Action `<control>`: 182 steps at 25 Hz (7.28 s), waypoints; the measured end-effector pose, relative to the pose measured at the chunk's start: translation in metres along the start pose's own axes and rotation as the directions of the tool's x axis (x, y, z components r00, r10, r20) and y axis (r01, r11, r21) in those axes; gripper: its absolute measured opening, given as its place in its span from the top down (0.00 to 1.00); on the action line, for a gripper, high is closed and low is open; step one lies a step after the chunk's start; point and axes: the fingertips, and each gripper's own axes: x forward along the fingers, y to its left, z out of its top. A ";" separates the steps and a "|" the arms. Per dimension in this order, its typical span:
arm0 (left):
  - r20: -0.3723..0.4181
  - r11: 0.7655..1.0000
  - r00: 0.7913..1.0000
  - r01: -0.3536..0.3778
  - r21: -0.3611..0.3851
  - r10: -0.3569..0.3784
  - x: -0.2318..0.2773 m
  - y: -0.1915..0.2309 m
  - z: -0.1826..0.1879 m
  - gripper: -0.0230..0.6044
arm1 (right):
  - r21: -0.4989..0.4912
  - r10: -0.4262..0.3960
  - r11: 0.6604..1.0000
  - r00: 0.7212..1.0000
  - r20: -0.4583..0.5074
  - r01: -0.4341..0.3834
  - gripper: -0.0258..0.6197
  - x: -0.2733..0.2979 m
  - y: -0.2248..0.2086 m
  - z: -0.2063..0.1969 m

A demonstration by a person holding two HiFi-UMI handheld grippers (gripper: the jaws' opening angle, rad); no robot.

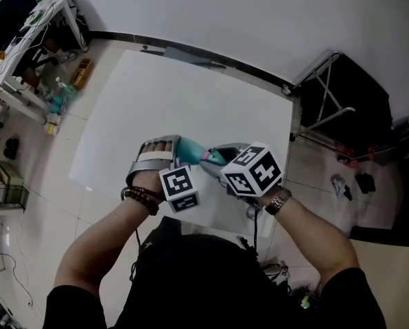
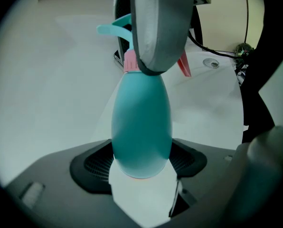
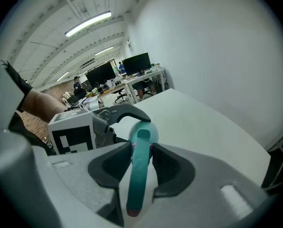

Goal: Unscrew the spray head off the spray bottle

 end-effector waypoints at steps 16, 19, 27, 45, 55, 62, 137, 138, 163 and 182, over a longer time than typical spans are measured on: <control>0.030 0.974 0.975 0.220 0.047 -0.221 -0.015 -0.034 0.007 0.35 | -0.623 -0.074 0.782 0.995 -0.064 0.018 0.77 -0.009 0.029 -0.022; 0.029 0.959 0.961 0.272 0.082 -0.275 -0.020 -0.043 0.005 0.35 | -0.765 -0.100 0.644 0.993 -0.062 0.017 0.77 -0.008 0.037 -0.030; 0.030 0.922 0.927 0.367 0.125 -0.374 -0.032 -0.059 0.005 0.35 | -0.998 -0.252 0.036 0.967 0.045 0.056 0.77 -0.014 0.053 -0.043; 0.083 0.943 0.940 0.331 0.024 -0.332 -0.033 -0.055 0.006 0.35 | -0.975 -0.276 -0.116 0.936 0.217 0.191 0.58 -0.032 0.062 -0.025; 0.051 0.984 0.990 0.138 -0.113 -0.133 -0.017 -0.013 -0.013 0.35 | -0.588 -0.152 0.763 0.958 0.243 0.270 0.56 -0.079 0.042 0.026; 0.010 0.990 1.000 0.026 -0.136 -0.025 -0.015 0.005 -0.016 0.35 | 0.173 -0.057 0.985 0.967 0.246 0.014 0.56 -0.081 0.006 0.024; 0.108 0.892 0.885 0.445 0.081 -0.452 -0.045 -0.068 0.029 0.36 | -0.869 -0.206 -0.489 0.958 0.201 0.077 0.78 -0.042 0.057 -0.057; 0.105 0.886 0.880 0.455 0.084 -0.462 -0.046 -0.070 0.029 0.36 | -0.862 -0.202 -0.501 0.958 0.202 0.076 0.78 -0.042 0.058 -0.058; 0.079 0.904 0.901 0.423 0.063 -0.427 -0.035 -0.056 0.016 0.36 | -0.969 -0.252 -0.194 0.947 0.198 0.151 0.52 -0.061 0.033 -0.036; 0.041 0.950 0.949 0.312 0.027 -0.313 -0.024 -0.037 0.006 0.36 | -0.513 0.054 0.856 0.998 -0.033 -0.063 0.51 -0.060 0.019 -0.007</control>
